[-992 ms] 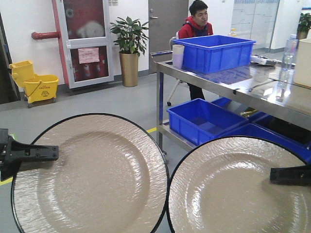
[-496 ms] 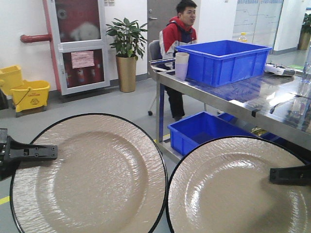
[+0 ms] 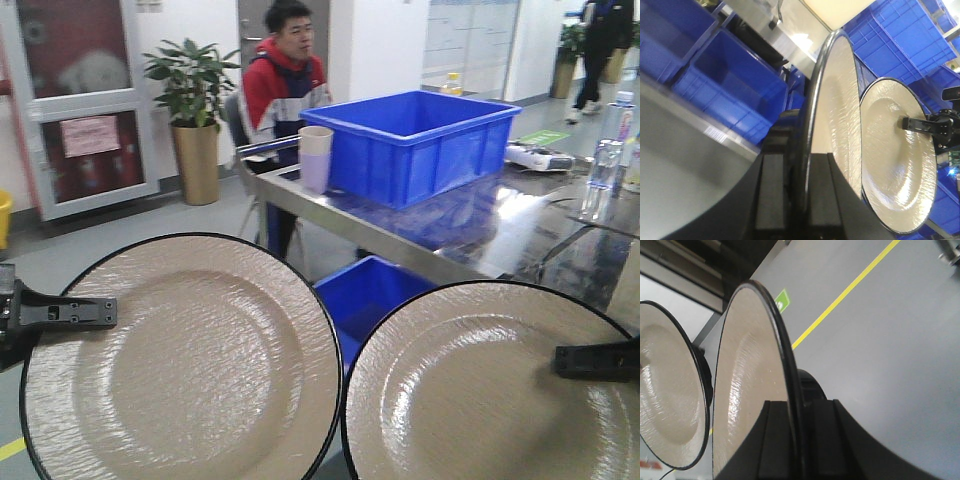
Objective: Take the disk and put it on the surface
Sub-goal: 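Carry both plates while the base drives to the steel table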
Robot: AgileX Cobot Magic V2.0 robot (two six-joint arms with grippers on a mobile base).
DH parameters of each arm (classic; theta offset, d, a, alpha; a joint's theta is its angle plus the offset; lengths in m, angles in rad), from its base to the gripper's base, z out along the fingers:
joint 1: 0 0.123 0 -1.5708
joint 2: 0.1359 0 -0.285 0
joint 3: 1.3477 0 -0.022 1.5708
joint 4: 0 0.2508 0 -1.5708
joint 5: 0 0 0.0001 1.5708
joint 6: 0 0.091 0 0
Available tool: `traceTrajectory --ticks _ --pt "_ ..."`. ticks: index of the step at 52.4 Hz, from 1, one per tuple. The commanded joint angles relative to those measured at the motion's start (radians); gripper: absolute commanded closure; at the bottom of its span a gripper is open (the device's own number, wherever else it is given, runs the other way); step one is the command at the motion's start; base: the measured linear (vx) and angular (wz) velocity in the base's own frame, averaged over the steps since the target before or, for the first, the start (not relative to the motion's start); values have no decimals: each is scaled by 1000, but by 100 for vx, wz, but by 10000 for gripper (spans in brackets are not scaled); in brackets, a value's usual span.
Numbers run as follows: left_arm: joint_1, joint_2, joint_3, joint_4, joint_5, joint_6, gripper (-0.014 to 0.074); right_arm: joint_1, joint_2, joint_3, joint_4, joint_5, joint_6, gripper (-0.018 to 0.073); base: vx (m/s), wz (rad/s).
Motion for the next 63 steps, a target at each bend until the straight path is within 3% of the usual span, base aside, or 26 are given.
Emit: traceTrajectory --ticks 1,63 --pt "-1 -37 -29 -147 13 -14 604 -3 -29 -32 129 56 1 568 48 -38" --pt "-1 -37 -29 -147 5 -14 604 -3 -29 -32 129 55 1 568 35 -62"
